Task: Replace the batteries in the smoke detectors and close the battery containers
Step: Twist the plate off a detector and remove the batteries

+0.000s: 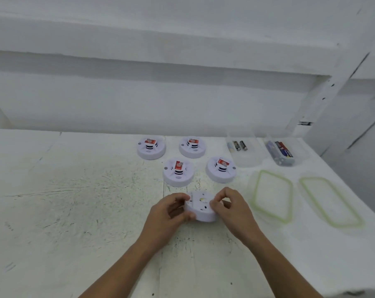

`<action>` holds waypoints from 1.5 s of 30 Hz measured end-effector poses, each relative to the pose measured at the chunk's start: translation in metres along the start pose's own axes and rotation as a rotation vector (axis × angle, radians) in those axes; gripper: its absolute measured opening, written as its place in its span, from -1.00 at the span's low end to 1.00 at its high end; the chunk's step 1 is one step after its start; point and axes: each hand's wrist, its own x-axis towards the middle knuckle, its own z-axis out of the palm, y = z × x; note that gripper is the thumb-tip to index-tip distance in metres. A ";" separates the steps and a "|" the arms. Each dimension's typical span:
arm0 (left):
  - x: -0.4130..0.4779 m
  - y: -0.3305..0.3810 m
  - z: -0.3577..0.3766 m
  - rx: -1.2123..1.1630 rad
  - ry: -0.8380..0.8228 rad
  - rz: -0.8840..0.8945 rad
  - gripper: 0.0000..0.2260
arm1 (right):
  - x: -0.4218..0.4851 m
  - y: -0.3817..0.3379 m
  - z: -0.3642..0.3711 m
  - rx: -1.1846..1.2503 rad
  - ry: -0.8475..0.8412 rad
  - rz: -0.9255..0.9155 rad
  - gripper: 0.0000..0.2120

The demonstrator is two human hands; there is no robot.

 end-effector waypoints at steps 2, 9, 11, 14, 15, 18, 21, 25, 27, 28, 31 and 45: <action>0.002 0.000 -0.001 0.038 -0.008 -0.003 -0.67 | -0.003 0.002 -0.002 0.004 0.003 -0.025 -0.90; 0.004 0.002 -0.008 0.401 -0.120 0.048 -0.54 | -0.009 0.009 -0.014 -0.205 -0.070 -0.223 -0.86; 0.005 0.002 -0.009 0.497 -0.176 0.040 -0.45 | -0.010 0.009 -0.017 -0.275 -0.125 -0.264 -0.83; 0.004 0.008 -0.003 0.571 -0.249 0.024 -0.32 | -0.011 0.007 -0.022 -0.346 -0.178 -0.319 -0.84; 0.002 0.011 0.000 0.588 -0.269 0.044 -0.27 | -0.011 0.006 -0.024 -0.364 -0.193 -0.343 -0.84; 0.001 0.013 0.009 0.613 -0.307 0.098 -0.14 | -0.010 0.005 -0.027 -0.482 -0.244 -0.450 -0.85; 0.004 0.011 0.014 0.611 -0.314 0.109 -0.09 | -0.007 0.002 -0.028 -0.622 -0.272 -0.575 -0.79; 0.008 0.009 0.016 0.641 -0.322 0.116 -0.01 | -0.006 0.000 -0.025 -0.707 -0.345 -0.633 -0.78; 0.010 0.009 0.016 0.670 -0.328 0.111 0.04 | -0.008 0.001 -0.024 -0.720 -0.399 -0.614 -0.75; 0.010 0.010 0.016 0.677 -0.333 0.108 0.02 | -0.009 0.001 -0.023 -0.735 -0.416 -0.598 -0.74; 0.011 0.011 0.017 0.683 -0.312 0.117 -0.03 | -0.010 -0.001 -0.021 -0.705 -0.421 -0.534 -0.73; 0.021 0.001 0.018 0.580 -0.279 0.167 -0.13 | -0.004 0.004 -0.024 -0.663 -0.458 -0.558 -0.77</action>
